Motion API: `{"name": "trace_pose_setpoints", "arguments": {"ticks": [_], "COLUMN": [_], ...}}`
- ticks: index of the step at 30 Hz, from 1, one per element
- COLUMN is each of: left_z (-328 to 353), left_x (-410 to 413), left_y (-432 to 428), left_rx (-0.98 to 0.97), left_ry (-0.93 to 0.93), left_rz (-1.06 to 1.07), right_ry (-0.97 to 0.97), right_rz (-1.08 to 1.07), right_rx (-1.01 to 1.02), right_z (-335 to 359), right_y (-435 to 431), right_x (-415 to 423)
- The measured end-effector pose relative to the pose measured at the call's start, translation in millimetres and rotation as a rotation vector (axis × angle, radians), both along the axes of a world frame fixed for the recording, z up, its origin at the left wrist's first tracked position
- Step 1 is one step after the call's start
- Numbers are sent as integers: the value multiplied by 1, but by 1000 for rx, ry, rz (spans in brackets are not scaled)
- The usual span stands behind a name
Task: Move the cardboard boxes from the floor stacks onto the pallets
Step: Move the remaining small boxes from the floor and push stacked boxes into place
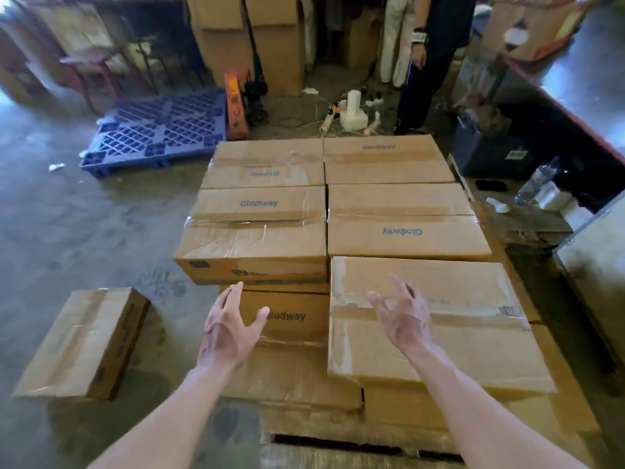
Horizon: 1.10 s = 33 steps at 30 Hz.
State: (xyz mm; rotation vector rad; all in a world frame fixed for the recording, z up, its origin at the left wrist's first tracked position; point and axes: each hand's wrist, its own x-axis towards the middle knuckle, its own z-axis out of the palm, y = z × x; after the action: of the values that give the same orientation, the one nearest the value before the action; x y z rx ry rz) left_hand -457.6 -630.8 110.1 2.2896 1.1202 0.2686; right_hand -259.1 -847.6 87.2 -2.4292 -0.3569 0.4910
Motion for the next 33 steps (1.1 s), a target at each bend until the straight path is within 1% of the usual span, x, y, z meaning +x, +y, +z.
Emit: {"name": "trace_pose_setpoints", "arguments": {"ticks": [4,7,12,15,18,21,26,30,33], "left_z": [46,63,62,52,35,17,-26,-76,-125], "left_x": [-77,-144,-266,-335,-387,-412,-428,-418,-395], "left_y": [75,128,211,247,279,310,375,441,489], "left_rx": [116,164,180,154,134,90,84,56,15], "left_ry": [-67,-99,-121,-88,-105,-114,-134,-176,-151], "left_rz": [108,199,350,476,552,622,743,913,1086], "right_ry": [-66,-139,-198,-193,-180,-173,-156,-146,-126], "right_rz": [213,332,472,588,707,815,950,1074,1182], "right_rx": [57,105,134,108,97,36,-63,-127,-191], "right_z": [43,65,72,67,58,47,24,-22,-70], "right_y": [110,188,308,372,427,474,571,675,767], "right_x": [-67,-123,-230,-288,-337,-364,-375,-360,-340]}}
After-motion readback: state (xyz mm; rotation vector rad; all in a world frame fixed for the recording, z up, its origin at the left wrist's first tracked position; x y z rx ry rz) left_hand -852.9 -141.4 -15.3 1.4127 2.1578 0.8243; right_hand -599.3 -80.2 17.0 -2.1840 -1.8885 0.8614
